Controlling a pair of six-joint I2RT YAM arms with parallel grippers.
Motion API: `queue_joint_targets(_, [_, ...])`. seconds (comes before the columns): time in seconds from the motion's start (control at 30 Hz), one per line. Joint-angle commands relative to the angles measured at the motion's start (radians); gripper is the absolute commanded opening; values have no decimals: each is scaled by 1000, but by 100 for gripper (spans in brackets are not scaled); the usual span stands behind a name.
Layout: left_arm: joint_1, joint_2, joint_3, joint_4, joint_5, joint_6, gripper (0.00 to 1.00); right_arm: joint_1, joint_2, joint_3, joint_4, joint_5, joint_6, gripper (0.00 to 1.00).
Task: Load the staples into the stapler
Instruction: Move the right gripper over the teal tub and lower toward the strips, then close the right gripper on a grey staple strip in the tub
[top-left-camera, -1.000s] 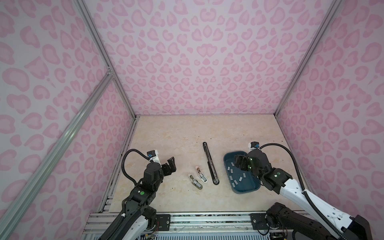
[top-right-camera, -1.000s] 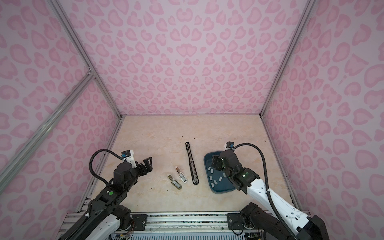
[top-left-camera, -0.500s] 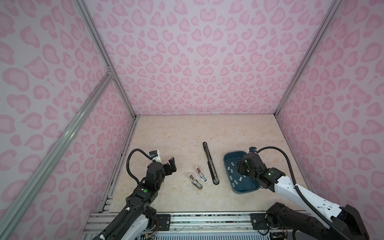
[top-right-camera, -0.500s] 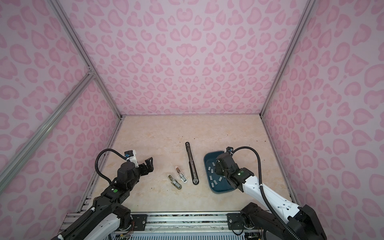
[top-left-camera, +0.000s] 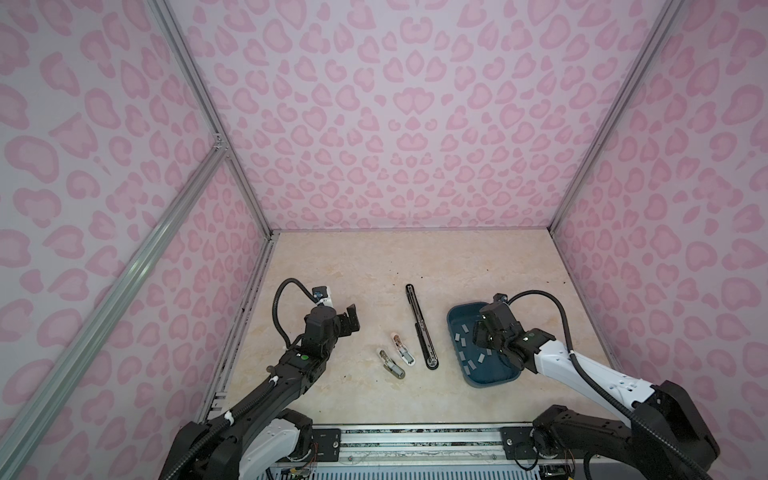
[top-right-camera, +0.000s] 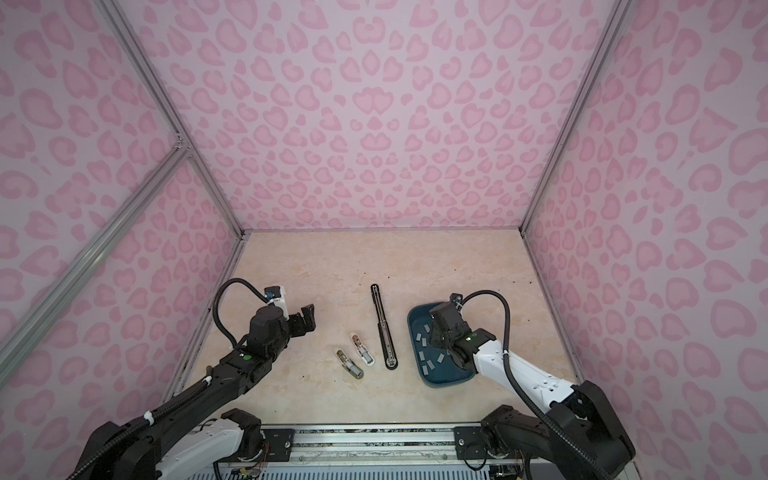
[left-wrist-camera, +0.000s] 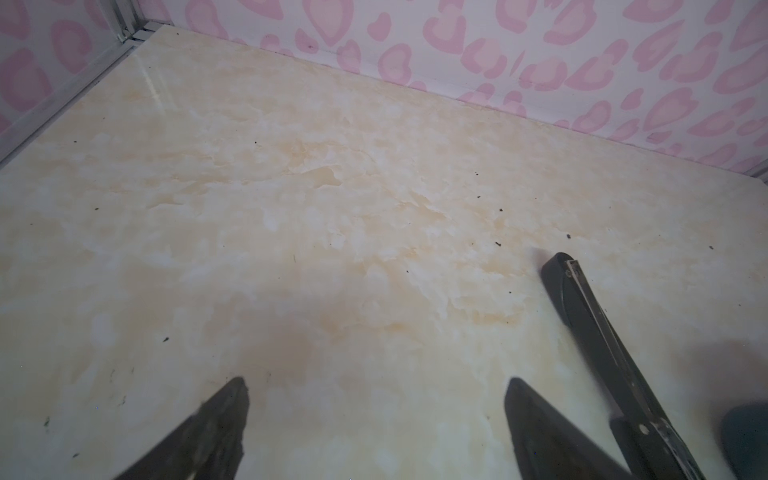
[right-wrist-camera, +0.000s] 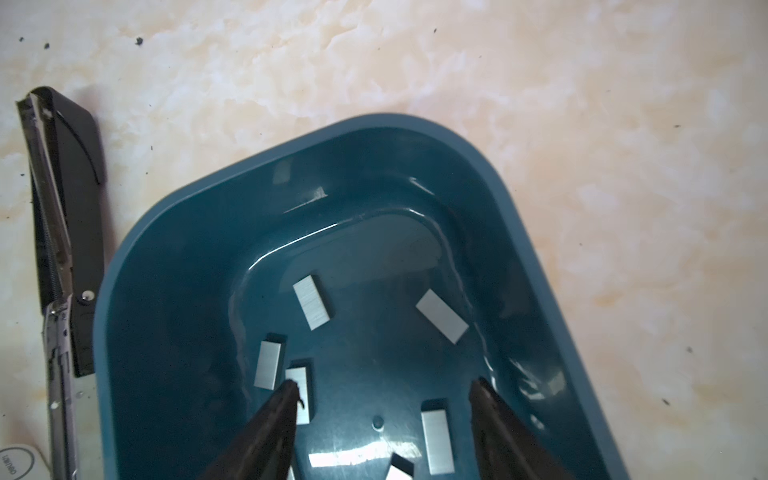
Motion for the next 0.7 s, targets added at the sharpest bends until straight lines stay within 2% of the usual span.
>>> queue_joint_targets(0.0, [0,58,45,49,-14,31,97,-3,74,52,37,-39,-52,63])
queue_joint_targets(0.17, [0,110,81,61,-8,48,97,-12,214,139,44,-47,-96,49])
queue_joint_targets(0.37, [0,142,99,61,10,54,98,-14,285,173,43,-39,-113,48])
queue_joint_targets(0.57, [0,92,69,63,26,50,98,-16,302,152,58,-53,-118,46])
queue_joint_targets(0.67, [0,70,55,62,24,45,98,-18,321,154,61,-65,-123,41])
